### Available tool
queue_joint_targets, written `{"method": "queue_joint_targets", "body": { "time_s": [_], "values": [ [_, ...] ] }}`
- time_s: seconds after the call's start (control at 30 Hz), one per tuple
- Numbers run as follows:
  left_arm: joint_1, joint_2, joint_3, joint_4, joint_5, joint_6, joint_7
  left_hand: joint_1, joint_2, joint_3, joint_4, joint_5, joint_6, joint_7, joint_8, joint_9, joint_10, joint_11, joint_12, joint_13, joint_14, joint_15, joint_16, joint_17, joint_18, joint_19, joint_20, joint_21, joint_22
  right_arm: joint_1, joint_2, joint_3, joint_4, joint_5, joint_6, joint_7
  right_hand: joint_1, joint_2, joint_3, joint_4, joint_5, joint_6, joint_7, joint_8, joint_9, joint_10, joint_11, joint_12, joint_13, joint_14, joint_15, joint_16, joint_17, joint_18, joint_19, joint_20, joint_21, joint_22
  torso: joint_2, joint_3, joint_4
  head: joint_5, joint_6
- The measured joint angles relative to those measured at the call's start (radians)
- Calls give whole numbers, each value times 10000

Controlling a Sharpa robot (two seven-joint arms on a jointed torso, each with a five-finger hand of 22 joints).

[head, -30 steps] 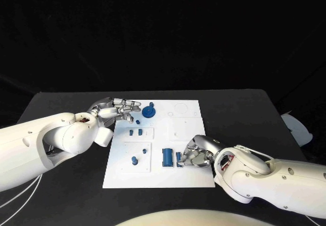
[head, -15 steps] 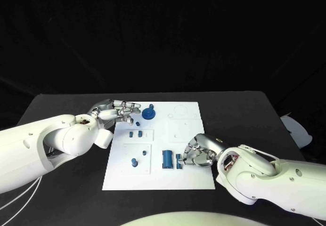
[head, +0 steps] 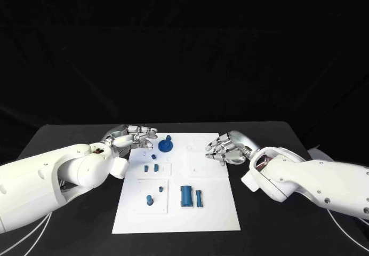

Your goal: Assemble the parts on the task board

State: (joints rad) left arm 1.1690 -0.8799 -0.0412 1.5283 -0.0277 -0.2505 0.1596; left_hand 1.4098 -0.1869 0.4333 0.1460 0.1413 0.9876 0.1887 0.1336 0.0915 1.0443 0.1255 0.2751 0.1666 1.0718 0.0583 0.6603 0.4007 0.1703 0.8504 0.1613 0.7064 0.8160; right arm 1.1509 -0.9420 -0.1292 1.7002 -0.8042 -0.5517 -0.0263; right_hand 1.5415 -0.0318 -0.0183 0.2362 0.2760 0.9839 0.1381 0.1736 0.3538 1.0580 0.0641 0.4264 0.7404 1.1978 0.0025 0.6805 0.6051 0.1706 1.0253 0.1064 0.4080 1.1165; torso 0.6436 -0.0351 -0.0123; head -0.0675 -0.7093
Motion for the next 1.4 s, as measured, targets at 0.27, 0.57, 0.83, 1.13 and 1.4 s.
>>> {"method": "queue_joint_targets", "body": {
  "time_s": [0.27, 0.57, 0.83, 1.13, 1.4],
  "values": [
    [-57, 812, -1, -1286, 641, -75, 1007, 211, 210, -784, 211, 0, -196, -196, -191, -206, -11, 308, -1101, -811, -965, 660, -4196, -1784, 2, -1414, 1096, -3725, -2593, 163, 1194, 118, -2775, 3582, 606, 2266, 431, -160, 919, 133, -250, 247, 395, -684, -870, 497, 476, -2505, -4010, -619, 703, -4100, -2536, -3, -927, 745, -2257, -2268, -367, -137, -62, 96, 571],
    [-161, 1577, 8, -2480, 1235, -436, 1817, 385, 568, -2072, 174, 0, -485, -445, -684, -265, -625, 553, -2112, -1051, -1708, 1185, -5957, -3074, -230, -1539, 1302, -5825, -4447, 187, 2189, 168, -4825, 5468, 1448, 3593, 177, -415, 1477, -160, -345, 367, 491, -1084, -1564, 582, 638, -3462, -6031, -256, 813, -5350, -3325, -5, -1001, 957, -3338, -3859, -683, -162, 5, 281, 904],
    [-240, 1625, 7, -2544, 1334, -609, 1941, -2192, 922, -2585, -157, -249, -2168, -650, -1037, -608, -2440, 266, -2463, -1373, -3365, 865, -6314, -3633, -387, -2687, 784, -6310, -5264, 148, 2274, 238, -4905, 5711, 1571, 3780, -2806, -16, 1358, -627, -824, -1475, 153, -1439, -2068, -1383, 479, -3944, -6810, -2347, 418, -5805, -3911, -104, -2673, 668, -3781, -5538, -755, -106, 28, 341, 959],
    [-599, 1369, 189, -1405, 1180, -1538, 2139, -5963, 1642, -3151, -710, -911, -4610, -1268, -1230, -847, -4980, -221, -2639, -1603, -5695, 405, -6489, -3927, -696, -4531, 18, -6872, -6180, -423, 1964, 787, -3171, 6265, 585, 4053, -6799, 247, 697, -1189, -1434, -4131, -333, -1640, -2534, -4301, -218, -4151, -7274, -5404, 72, -6518, -4589, -544, -5079, 119, -3993, -7322, -939, 242, 102, 641, 1079],
    [-1030, 1111, 336, -136, 859, -3219, 2656, -8136, 1806, -3628, -1251, -1250, -6017, -1709, -1269, -882, -6437, -858, -2693, -1640, -7039, -245, -6530, -3977, -1165, -5596, -417, -6990, -6710, -897, 1693, 1202, -1674, 7186, -881, 4663, -9120, 299, 313, -1711, -1795, -5670, -953, -1665, -3176, -5996, -524, -4195, -7363, -7177, 2, -6687, -4985, -886, -6462, -392, -4029, -8360, -985, 334, 119, 673, 1092]
  ]
}}
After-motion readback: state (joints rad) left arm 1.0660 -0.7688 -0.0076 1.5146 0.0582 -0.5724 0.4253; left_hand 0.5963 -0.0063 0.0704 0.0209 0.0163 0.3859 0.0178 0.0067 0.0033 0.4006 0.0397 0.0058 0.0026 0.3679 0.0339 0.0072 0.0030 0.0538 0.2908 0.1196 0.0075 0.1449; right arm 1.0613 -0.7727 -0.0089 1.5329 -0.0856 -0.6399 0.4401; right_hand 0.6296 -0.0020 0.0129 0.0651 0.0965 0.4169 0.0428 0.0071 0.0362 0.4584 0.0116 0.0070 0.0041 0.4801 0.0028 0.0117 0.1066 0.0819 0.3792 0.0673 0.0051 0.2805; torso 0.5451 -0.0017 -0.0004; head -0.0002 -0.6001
